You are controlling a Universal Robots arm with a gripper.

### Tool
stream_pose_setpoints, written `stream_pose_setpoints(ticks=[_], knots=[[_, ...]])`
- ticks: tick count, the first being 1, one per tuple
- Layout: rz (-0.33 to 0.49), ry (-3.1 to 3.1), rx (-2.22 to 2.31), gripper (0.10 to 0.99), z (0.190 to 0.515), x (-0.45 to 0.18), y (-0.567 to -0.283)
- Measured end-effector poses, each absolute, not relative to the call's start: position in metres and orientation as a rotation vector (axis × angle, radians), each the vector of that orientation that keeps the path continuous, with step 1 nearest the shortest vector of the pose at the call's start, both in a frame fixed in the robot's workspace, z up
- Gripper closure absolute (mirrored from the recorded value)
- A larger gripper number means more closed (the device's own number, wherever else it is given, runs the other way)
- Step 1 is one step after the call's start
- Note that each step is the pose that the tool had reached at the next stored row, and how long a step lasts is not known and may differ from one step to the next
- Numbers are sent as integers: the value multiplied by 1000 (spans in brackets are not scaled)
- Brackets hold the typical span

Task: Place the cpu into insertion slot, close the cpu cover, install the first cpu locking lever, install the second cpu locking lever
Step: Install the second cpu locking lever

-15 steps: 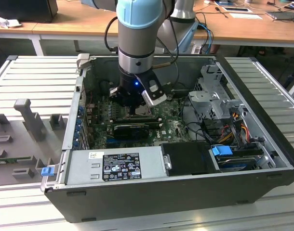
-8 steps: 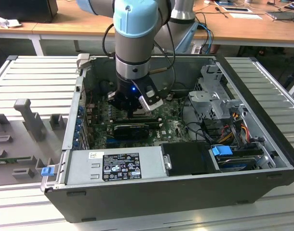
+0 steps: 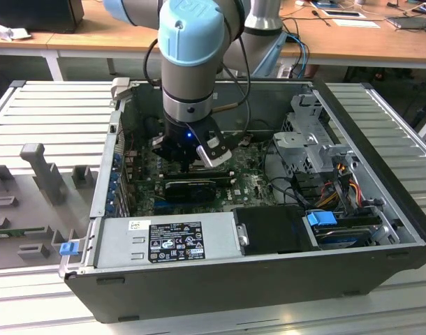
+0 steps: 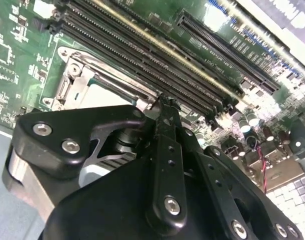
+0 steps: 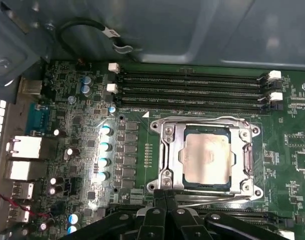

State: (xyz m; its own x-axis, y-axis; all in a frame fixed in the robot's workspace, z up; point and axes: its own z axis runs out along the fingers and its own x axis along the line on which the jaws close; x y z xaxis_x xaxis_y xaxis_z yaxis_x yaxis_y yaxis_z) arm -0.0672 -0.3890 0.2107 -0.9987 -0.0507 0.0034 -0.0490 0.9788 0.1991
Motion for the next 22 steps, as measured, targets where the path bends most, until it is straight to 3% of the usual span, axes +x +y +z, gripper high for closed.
stream_pose_setpoints(ticks=[12, 22], knots=[[-440, -3103, 79, 980, 201, -72, -395], [-475, -3098, 79, 980, 208, -73, -396]])
